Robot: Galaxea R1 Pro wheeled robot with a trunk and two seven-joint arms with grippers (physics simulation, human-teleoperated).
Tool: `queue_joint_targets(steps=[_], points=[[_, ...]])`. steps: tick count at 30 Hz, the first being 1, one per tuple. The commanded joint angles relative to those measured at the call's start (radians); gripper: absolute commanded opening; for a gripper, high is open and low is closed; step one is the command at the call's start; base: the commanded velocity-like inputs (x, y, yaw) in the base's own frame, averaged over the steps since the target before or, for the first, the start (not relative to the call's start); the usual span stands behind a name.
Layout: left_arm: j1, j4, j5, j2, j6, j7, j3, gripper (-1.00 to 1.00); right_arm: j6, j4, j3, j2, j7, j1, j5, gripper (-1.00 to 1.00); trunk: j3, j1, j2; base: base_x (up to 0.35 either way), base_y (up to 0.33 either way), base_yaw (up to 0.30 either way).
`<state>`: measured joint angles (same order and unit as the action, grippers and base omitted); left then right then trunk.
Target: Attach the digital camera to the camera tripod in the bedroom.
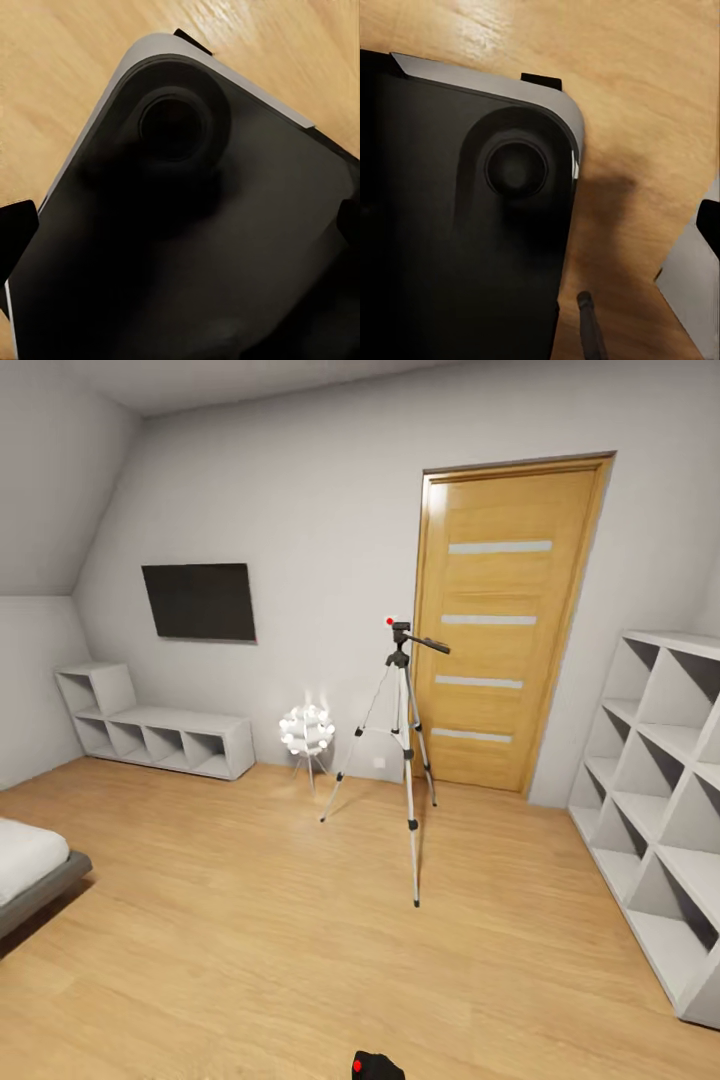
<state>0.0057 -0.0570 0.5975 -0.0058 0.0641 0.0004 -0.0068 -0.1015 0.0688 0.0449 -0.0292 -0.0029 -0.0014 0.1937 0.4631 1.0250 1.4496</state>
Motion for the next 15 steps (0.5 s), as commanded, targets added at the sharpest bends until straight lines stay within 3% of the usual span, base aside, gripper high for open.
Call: queue_joint_targets(steps=[1,15], points=[[0.0,-0.001,0.004,0.0,0.002,0.001,-0.001,1.0,-0.003,0.0,0.005,-0.002,-0.001,0.0,0.008,1.0,0.001,0.0,0.0,0.0,0.0,0.3],[0.0,-0.002,0.004,0.0,0.002,0.003,-0.001,1.0,-0.004,0.001,0.004,-0.008,-0.003,0.0,0.007,1.0,0.001,0.0,0.0,0.0,0.0,0.3]])
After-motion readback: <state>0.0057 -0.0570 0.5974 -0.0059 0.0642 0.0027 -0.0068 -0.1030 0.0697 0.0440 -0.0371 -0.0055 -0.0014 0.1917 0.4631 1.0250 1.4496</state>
